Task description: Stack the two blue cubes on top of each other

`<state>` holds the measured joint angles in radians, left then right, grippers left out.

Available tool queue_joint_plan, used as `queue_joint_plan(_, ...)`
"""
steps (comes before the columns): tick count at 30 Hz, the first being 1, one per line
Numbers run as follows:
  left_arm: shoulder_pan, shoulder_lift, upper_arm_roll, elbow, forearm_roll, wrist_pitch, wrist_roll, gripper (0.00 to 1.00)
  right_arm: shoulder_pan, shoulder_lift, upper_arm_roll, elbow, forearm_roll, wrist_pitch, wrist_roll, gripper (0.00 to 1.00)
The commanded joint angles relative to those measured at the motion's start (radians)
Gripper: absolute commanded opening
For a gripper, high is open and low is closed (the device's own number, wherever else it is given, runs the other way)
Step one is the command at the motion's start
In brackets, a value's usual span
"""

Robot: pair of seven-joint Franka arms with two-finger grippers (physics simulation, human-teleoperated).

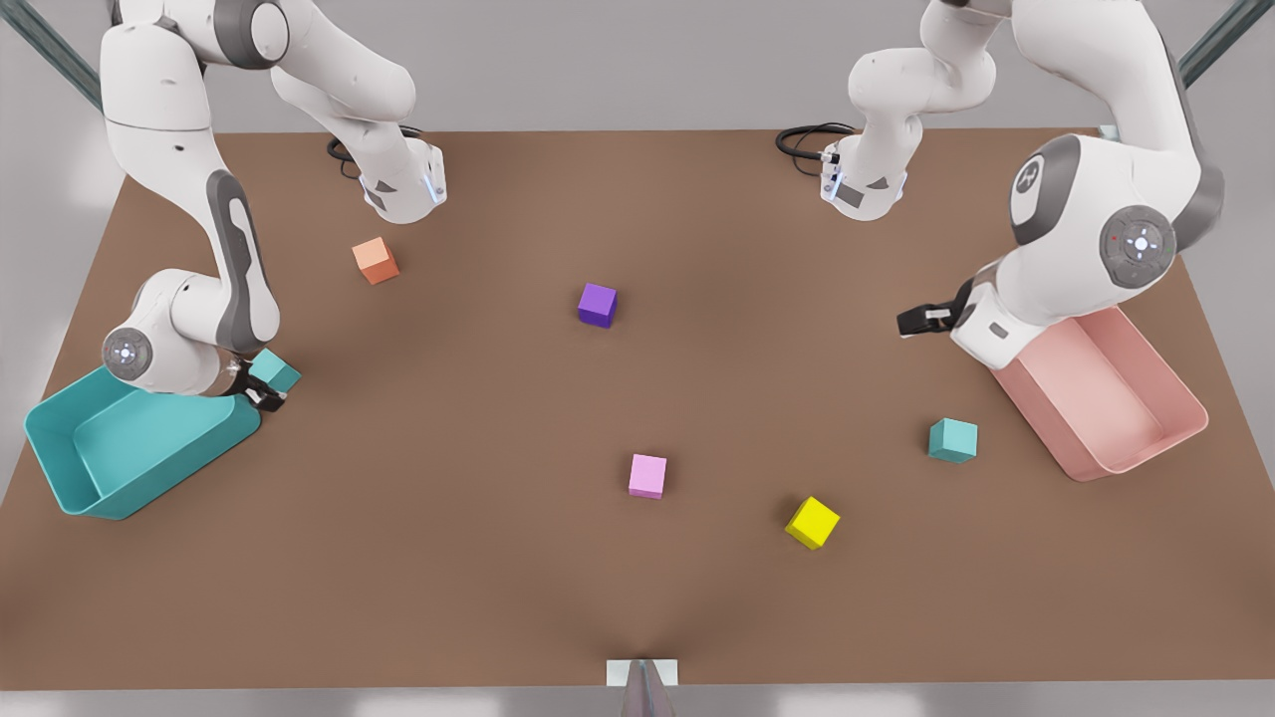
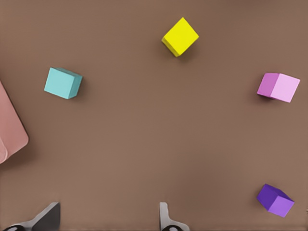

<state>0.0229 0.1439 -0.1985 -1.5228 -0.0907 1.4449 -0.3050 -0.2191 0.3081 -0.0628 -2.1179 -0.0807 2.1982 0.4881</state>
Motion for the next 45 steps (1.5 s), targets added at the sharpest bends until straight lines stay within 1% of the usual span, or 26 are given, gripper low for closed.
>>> queue_joint_plan(1,-0.003,0.002,-0.001,0.000,-0.006,-0.017,-0.011,1.00,0.000,0.003,0.000,-0.001,0.001,0.014,-0.069,1.00)
queue_joint_plan(40,-0.001,0.013,-0.001,-0.002,-0.004,-0.024,-0.013,1.00,-0.080,0.063,-0.003,-0.027,-0.005,0.014,-0.117,1.00)
queue_joint_plan(45,-0.001,0.013,-0.001,-0.002,-0.006,-0.024,-0.013,1.00,-0.083,0.062,-0.003,-0.048,-0.010,0.049,-0.117,1.00)
